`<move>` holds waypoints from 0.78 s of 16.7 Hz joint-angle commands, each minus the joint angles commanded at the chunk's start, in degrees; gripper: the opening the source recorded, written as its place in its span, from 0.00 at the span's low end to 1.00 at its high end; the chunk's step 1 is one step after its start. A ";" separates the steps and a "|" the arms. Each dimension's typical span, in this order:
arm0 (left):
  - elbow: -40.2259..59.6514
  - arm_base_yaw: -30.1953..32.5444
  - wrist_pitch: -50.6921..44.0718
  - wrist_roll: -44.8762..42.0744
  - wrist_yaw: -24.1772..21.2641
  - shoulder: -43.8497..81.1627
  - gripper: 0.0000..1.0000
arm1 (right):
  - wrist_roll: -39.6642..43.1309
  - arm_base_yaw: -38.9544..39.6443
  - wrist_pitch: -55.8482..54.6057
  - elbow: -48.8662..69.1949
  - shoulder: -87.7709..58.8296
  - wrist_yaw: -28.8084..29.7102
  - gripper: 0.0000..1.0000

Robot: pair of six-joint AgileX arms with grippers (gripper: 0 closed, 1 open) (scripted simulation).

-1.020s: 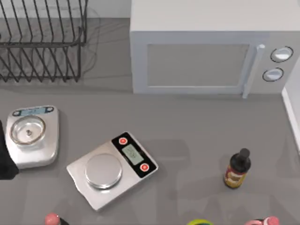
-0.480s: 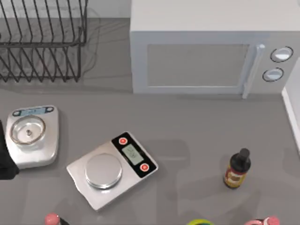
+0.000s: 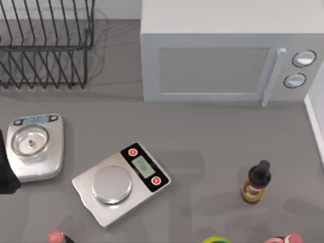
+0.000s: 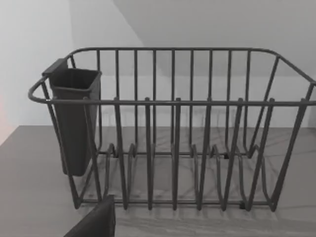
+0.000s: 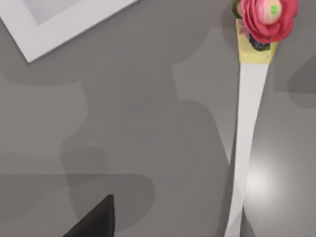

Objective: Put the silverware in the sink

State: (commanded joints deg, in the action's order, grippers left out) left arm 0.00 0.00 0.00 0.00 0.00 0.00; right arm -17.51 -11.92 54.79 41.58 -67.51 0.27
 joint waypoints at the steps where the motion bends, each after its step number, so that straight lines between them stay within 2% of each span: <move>1: 0.00 0.00 0.00 0.00 0.00 0.00 1.00 | -0.75 -0.51 2.16 1.85 -2.81 0.00 1.00; 6: 0.00 0.00 0.00 0.00 0.00 0.00 1.00 | -2.33 -1.59 6.56 5.86 -8.32 -0.03 1.00; 13: 0.00 0.00 0.00 0.00 0.00 0.00 1.00 | -2.44 -1.46 2.22 3.24 -10.17 -0.04 1.00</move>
State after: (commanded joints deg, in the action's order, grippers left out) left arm 0.00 0.00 0.00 0.00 0.00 0.00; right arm -19.96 -13.38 57.01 44.82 -77.68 0.23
